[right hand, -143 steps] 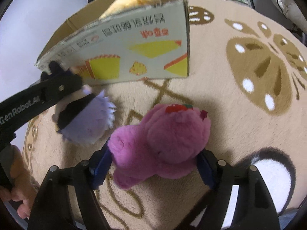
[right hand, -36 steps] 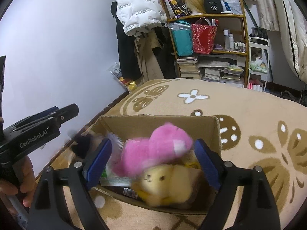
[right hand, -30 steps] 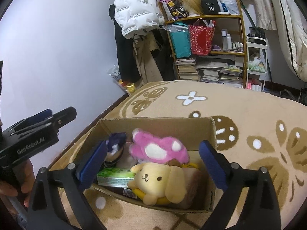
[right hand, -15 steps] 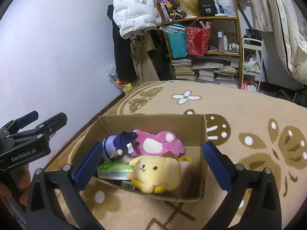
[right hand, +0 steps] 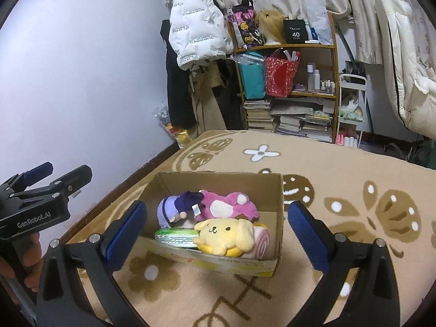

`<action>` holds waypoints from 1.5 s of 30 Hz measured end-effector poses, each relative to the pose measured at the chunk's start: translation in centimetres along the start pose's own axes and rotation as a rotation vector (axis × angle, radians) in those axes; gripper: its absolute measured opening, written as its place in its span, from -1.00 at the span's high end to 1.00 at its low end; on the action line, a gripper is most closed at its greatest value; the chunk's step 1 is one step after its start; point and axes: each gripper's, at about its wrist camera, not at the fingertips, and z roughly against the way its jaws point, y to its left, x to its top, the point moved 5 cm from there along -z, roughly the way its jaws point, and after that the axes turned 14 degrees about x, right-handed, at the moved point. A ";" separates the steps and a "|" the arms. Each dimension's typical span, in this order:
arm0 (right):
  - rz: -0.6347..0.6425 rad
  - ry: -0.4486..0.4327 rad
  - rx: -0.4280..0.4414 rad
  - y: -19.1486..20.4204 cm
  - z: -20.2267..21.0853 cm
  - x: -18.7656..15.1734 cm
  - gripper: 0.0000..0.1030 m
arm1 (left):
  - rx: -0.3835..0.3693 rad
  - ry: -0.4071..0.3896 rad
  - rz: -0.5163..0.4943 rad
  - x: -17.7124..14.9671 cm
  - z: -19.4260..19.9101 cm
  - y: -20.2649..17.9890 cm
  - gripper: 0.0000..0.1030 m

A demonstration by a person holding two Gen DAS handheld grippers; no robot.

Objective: Organize soft objects

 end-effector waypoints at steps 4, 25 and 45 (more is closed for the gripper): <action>0.048 -0.018 -0.013 0.9 1.9 0.1 -1.00 | 0.004 -0.022 0.004 0.2 1.7 0.7 -0.99; 0.049 -0.061 0.023 2.4 5.4 -3.4 -1.00 | 0.012 -0.034 0.027 -4.0 6.5 3.2 -0.99; 0.025 -0.050 -0.001 1.6 5.1 -6.2 -1.00 | 0.027 -0.020 -0.027 -6.8 6.0 2.2 -0.99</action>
